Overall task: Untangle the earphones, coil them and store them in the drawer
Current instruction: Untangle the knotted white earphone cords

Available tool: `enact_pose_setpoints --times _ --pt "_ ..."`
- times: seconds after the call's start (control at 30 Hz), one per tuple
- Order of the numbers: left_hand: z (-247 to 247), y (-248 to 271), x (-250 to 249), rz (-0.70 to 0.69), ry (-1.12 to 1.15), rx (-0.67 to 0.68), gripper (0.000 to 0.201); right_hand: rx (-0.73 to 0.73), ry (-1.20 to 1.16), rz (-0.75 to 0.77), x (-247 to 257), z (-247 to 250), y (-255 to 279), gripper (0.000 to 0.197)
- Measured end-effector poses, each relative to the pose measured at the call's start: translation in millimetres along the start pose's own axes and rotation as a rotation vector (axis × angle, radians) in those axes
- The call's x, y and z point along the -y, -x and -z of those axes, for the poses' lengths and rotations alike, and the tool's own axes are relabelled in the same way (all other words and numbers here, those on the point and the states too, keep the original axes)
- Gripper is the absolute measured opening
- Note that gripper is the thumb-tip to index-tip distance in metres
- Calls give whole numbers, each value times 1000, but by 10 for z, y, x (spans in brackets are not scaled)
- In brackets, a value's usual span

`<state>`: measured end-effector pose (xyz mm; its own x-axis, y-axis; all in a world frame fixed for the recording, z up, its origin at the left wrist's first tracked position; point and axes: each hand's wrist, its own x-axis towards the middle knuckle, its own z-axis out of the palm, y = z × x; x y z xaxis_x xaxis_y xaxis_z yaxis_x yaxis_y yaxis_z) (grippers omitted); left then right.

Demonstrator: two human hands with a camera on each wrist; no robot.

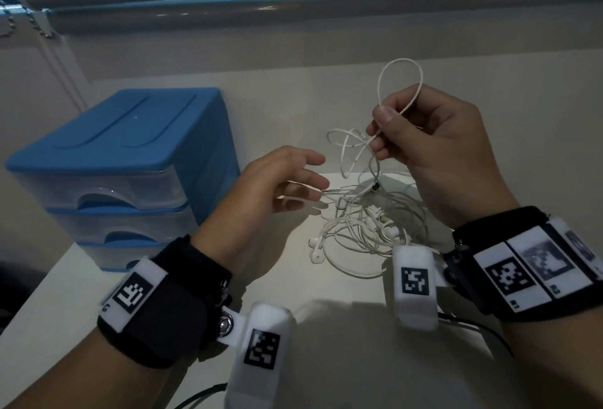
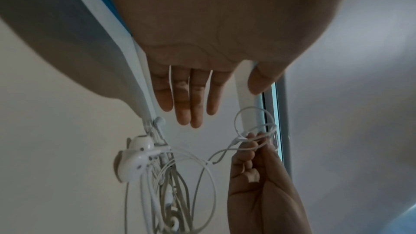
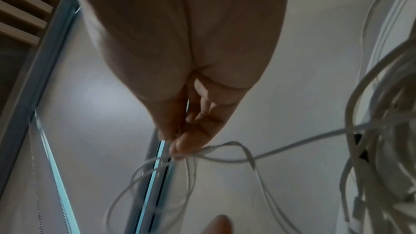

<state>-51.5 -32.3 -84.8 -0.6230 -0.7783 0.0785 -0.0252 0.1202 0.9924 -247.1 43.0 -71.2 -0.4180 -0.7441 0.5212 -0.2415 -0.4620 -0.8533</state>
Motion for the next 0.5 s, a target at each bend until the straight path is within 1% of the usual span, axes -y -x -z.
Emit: enact_pose_setpoints --times 0.03,0.07,0.13,0.17,0.2,0.27,0.33,0.4,0.5 --pt "-3 3 -12 29 17 -6 41 48 -4 2 13 -22 16 6" --pt "-4 4 -17 62 31 1 52 101 -3 7 29 -44 32 6" --pt "-22 11 -27 124 91 42 71 224 11 18 69 -88 72 4" --pt "-35 23 -39 146 129 62 75 287 17 16 86 -112 95 3" --pt "-42 32 -36 153 165 75 74 347 18 10 101 -135 118 2" --pt "-48 31 -24 117 198 81 60 446 -7 -17 100 -181 156 4" --pt "-45 20 -11 71 215 65 42 504 -48 -51 79 -202 172 5" --pt "-32 11 -6 50 240 29 33 521 -71 -67 64 -196 176 6" --pt "-3 6 1 -4 203 20 19 512 -14 -33 85 -129 156 12"
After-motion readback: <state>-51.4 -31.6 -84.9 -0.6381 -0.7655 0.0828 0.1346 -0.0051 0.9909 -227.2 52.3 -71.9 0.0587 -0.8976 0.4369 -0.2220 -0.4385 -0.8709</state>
